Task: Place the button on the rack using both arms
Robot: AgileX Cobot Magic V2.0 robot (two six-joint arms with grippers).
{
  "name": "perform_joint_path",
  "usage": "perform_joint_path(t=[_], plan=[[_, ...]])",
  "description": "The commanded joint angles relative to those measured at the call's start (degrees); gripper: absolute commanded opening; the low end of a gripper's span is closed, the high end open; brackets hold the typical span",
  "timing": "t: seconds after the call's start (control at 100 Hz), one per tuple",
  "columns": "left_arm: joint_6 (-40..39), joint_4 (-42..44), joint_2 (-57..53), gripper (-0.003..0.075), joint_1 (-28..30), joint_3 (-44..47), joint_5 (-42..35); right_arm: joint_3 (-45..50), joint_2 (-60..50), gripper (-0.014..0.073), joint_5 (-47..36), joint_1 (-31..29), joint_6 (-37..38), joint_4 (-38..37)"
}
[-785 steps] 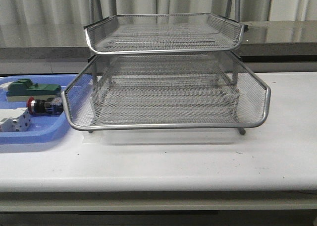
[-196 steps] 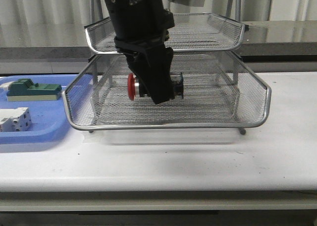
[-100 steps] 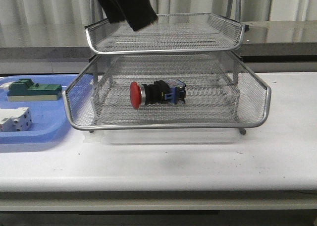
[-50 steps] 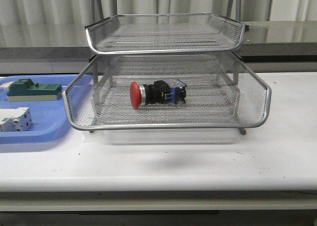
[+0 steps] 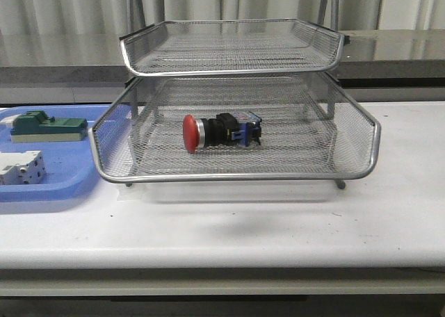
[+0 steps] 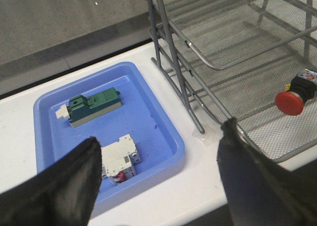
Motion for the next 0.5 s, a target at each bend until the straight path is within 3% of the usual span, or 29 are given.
perform_joint_path(t=[0.0, 0.31, 0.49], plan=[[-0.74, -1.22, -5.28, 0.0472, 0.15, 4.43, -10.68, -1.93, -0.18, -0.0071, -2.83, -0.43, 0.11, -0.03], [-0.74, -1.22, -14.53, 0.0472, 0.15, 23.66, -37.14, -1.93, -0.18, -0.0071, -2.83, -0.43, 0.11, -0.03], [-0.74, -1.22, -14.53, 0.0466, 0.15, 26.93, -41.25, -1.93, -0.18, -0.0071, -2.83, -0.43, 0.11, -0.03]])
